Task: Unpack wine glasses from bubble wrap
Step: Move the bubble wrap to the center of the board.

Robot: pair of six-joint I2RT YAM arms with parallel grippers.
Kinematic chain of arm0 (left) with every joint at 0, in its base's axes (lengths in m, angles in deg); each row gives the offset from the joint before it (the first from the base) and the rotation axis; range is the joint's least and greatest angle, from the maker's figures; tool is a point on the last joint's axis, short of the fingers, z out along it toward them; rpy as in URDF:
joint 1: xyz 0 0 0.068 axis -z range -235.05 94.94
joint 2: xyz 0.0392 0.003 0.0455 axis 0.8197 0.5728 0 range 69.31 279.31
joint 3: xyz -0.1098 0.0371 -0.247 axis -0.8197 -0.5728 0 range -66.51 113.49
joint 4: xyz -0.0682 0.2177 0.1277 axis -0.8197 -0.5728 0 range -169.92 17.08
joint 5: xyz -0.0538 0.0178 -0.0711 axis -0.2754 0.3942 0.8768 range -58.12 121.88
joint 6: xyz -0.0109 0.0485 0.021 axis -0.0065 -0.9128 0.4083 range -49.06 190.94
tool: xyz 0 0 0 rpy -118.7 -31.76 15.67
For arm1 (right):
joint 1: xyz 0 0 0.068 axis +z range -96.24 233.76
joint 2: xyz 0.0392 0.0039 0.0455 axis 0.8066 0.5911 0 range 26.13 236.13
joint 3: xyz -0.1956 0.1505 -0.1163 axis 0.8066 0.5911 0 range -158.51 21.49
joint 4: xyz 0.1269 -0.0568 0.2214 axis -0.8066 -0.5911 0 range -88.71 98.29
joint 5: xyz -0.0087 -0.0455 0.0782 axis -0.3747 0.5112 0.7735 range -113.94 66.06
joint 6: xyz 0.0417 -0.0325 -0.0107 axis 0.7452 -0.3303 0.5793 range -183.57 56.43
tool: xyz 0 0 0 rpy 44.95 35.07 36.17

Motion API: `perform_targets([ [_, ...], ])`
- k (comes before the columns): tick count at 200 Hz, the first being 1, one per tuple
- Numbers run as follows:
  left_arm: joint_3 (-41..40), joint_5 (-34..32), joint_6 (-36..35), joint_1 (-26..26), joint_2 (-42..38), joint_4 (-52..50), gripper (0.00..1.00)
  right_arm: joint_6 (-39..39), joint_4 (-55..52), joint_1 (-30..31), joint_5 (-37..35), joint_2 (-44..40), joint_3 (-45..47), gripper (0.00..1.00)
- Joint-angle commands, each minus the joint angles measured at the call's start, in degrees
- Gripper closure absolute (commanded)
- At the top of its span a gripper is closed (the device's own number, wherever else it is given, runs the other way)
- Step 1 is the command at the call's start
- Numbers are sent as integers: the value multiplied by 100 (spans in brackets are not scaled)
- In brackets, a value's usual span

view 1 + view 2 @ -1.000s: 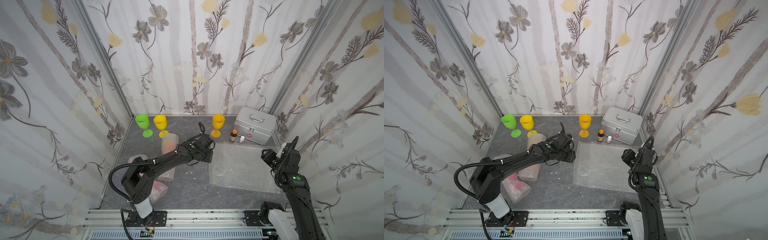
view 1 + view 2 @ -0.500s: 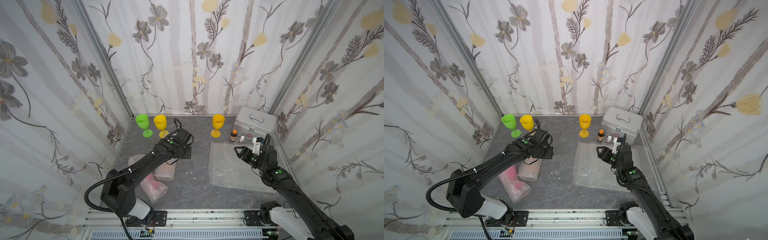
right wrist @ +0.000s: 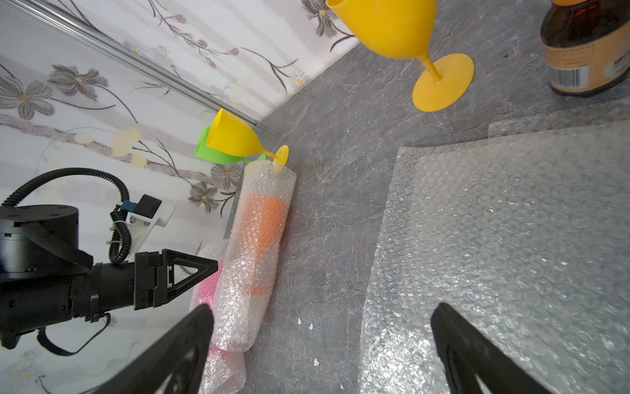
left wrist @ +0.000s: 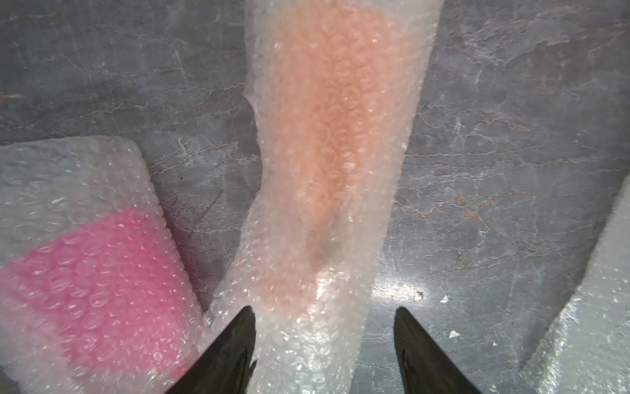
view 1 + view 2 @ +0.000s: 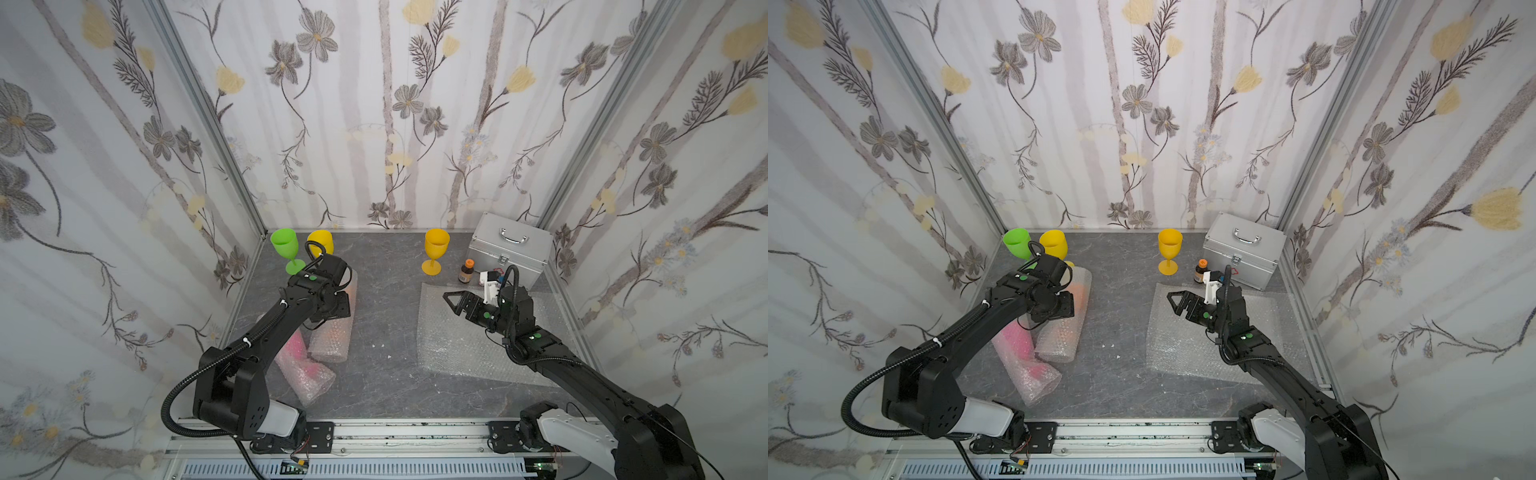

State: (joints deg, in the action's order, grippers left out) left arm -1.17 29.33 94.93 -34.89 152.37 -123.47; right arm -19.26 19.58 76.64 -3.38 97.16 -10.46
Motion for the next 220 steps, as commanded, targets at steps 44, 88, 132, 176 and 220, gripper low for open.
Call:
perform_targets([
  [44, -344, 32, -44, -236, 326, 172, 34, -92, 485, 414, 435, 656, -290, 0],
  [88, -529, 678, 182, -218, 368, 544, 51, -55, 576, 656, 449, 993, -441, 4],
  [132, -580, 1195, 549, 33, 394, 834, 74, 15, 669, 804, 479, 1222, -512, 9],
  [176, -411, 1292, 992, 447, 325, 845, 84, 7, 673, 903, 493, 1334, -550, 11],
  [220, -201, 1181, 1469, 1043, 426, 1007, 85, -45, 552, 929, 478, 1480, -622, 14],
])
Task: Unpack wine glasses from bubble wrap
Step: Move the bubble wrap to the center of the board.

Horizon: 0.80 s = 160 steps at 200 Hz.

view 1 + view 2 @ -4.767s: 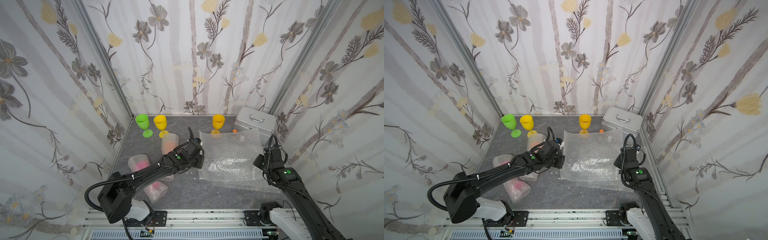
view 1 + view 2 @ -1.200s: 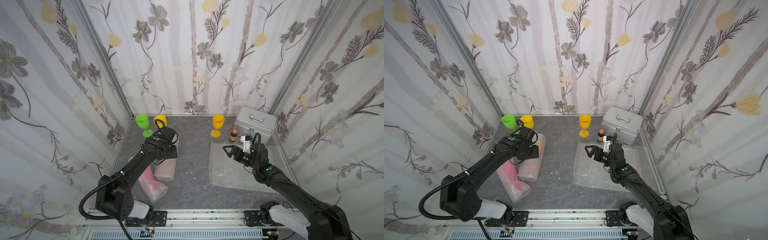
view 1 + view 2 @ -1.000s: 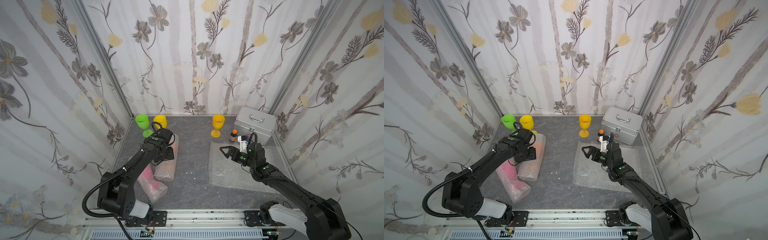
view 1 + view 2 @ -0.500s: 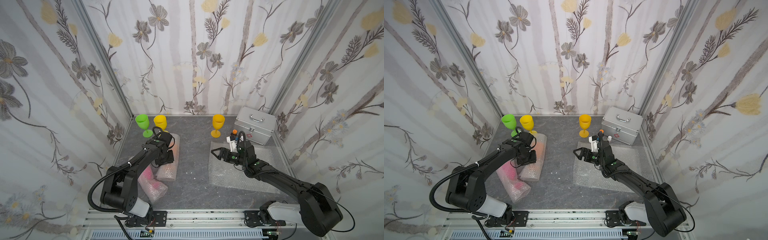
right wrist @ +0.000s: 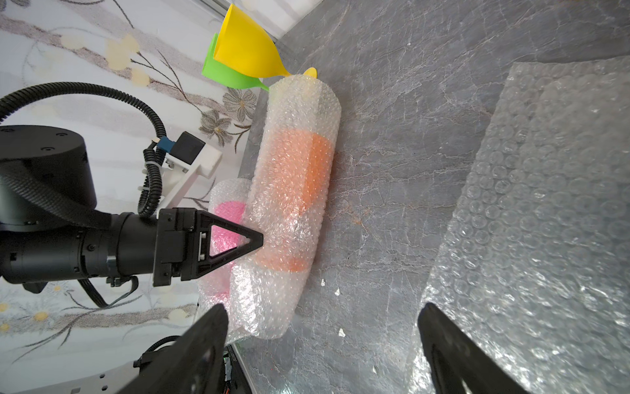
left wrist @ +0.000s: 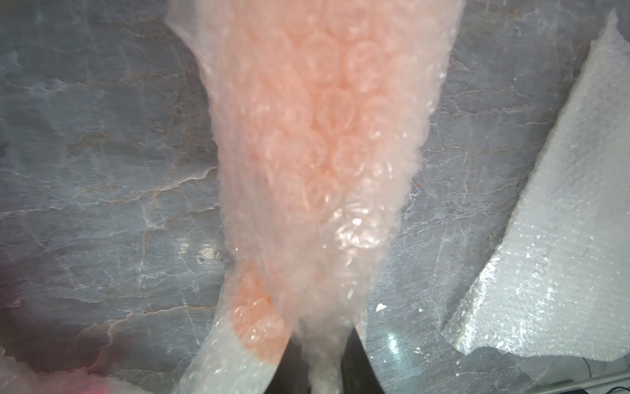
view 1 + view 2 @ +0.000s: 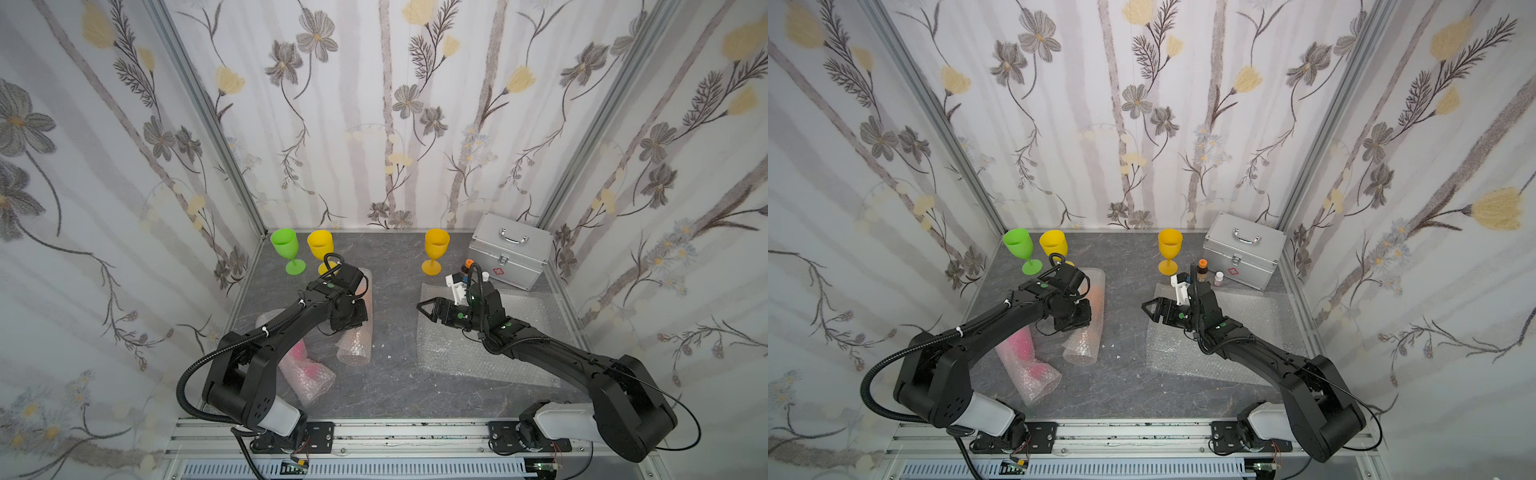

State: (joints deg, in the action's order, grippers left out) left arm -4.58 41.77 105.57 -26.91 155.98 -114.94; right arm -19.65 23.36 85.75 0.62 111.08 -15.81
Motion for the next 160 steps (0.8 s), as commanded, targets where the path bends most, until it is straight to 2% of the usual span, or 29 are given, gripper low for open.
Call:
perform_targets([
  [1, 146, -69, 418, 263, 72, 157, 85, -6, 177, 27, 81, 90, -86, 14],
  [49, 161, -14, 785, 718, 350, 473, 85, -59, 137, 53, 60, 116, -102, 14],
  [97, 196, 56, 1041, 987, 428, 747, 79, -228, -17, 66, 119, 222, -263, 15],
  [138, 210, 171, 1265, 1132, 395, 997, 64, -376, -224, 64, 133, 320, -469, 15],
  [160, 196, 22, 1266, 1132, 166, 963, 55, -409, -329, 72, 107, 328, -505, 16],
])
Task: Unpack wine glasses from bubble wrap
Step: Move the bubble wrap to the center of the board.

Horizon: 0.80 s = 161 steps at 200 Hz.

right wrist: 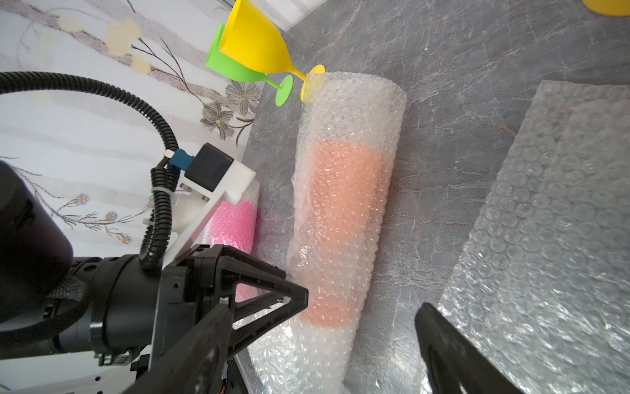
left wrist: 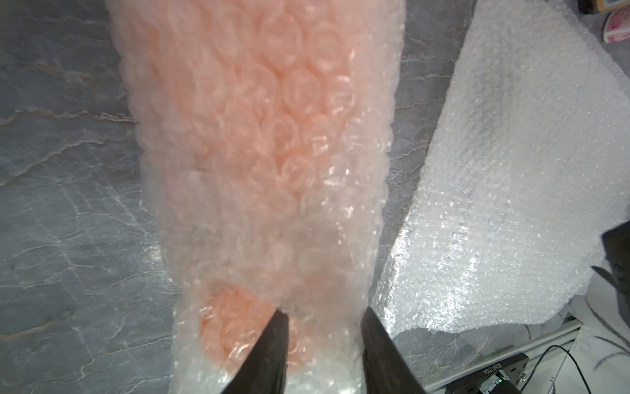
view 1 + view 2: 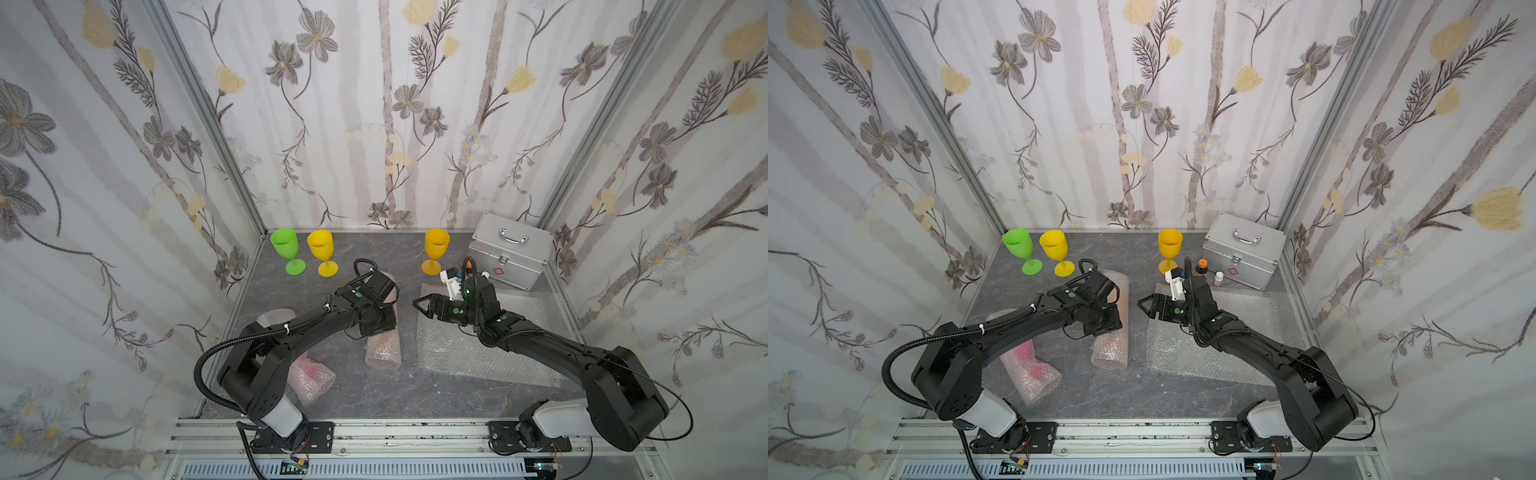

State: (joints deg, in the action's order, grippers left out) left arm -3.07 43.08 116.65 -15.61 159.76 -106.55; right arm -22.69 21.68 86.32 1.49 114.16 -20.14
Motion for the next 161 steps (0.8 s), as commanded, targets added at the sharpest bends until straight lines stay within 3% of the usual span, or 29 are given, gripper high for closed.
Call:
perform_targets([
  [1, 46, -118, 158, 2, -217, 126, 54, -111, -174, 14, 17, 21, -73, 16],
  [36, 148, -375, -10, 2, -581, -83, 46, -325, -646, 29, -193, 22, -387, 17],
  [92, -842, -808, 91, -292, -2205, -194, 36, -502, -1431, 463, -701, 194, -1163, 17],
  [117, -1357, -556, 32, -743, -2664, -47, 35, -381, -1557, 831, -1006, 306, -1427, 17],
  [161, -1900, -100, -76, -1174, -2582, 441, 39, -168, -1809, 1139, -1509, 600, -1717, 18],
])
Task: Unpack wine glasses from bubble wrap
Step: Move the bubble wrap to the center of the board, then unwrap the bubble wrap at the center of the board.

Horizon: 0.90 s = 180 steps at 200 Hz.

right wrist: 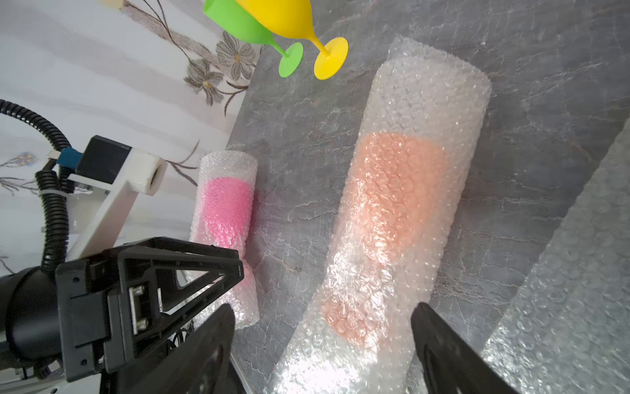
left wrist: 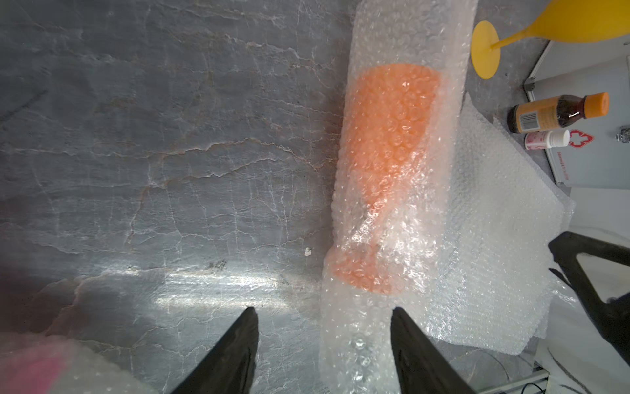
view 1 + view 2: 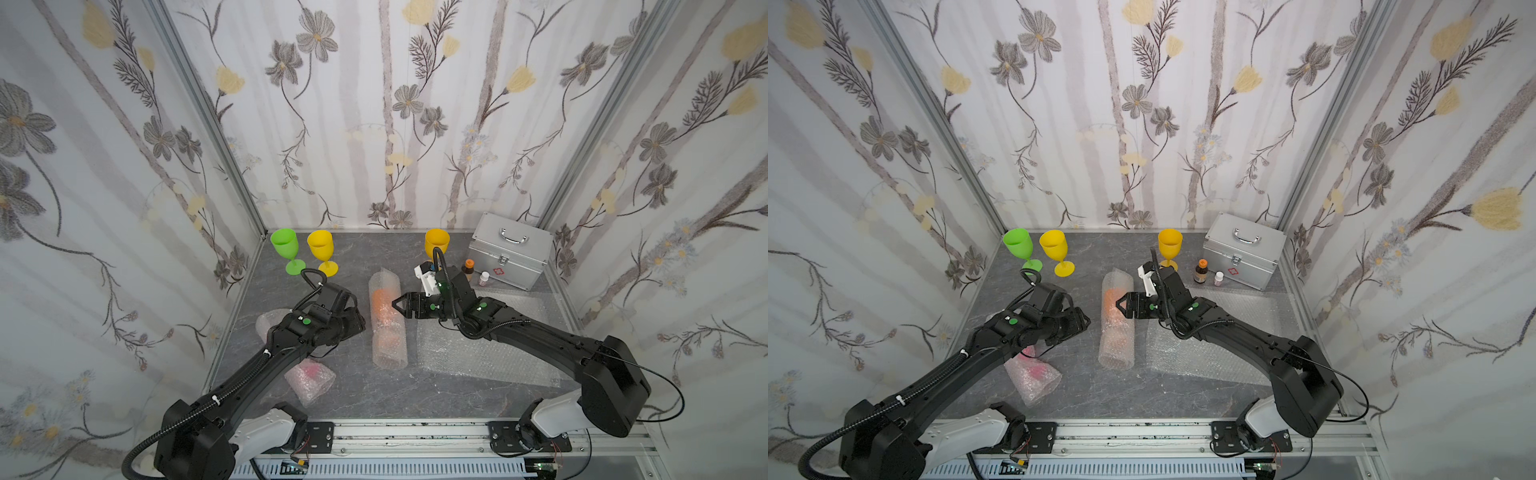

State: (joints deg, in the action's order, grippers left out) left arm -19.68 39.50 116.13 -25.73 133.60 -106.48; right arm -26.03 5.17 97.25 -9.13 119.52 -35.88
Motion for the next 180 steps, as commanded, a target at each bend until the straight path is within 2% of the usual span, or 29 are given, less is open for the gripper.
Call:
perform_targets([
  [1, -251, 272, -21, -167, 37, 449, 40, 166, -170, 46, -463, 70, -152, 18],
  [45, -530, 825, -69, -357, 633, 1113, 46, 46, -808, 478, -965, 522, -897, 23],
  [85, -534, 1345, 95, -287, 1327, 1977, 52, -18, -920, 648, -769, 1150, -1340, 35],
  [120, -573, 1551, 202, -142, 1550, 2440, 54, -35, -878, 688, -572, 1479, -1396, 40],
  [180, -754, 1914, 627, -41, 1637, 3331, 58, -70, -921, 683, -715, 1525, -1058, 40],
])
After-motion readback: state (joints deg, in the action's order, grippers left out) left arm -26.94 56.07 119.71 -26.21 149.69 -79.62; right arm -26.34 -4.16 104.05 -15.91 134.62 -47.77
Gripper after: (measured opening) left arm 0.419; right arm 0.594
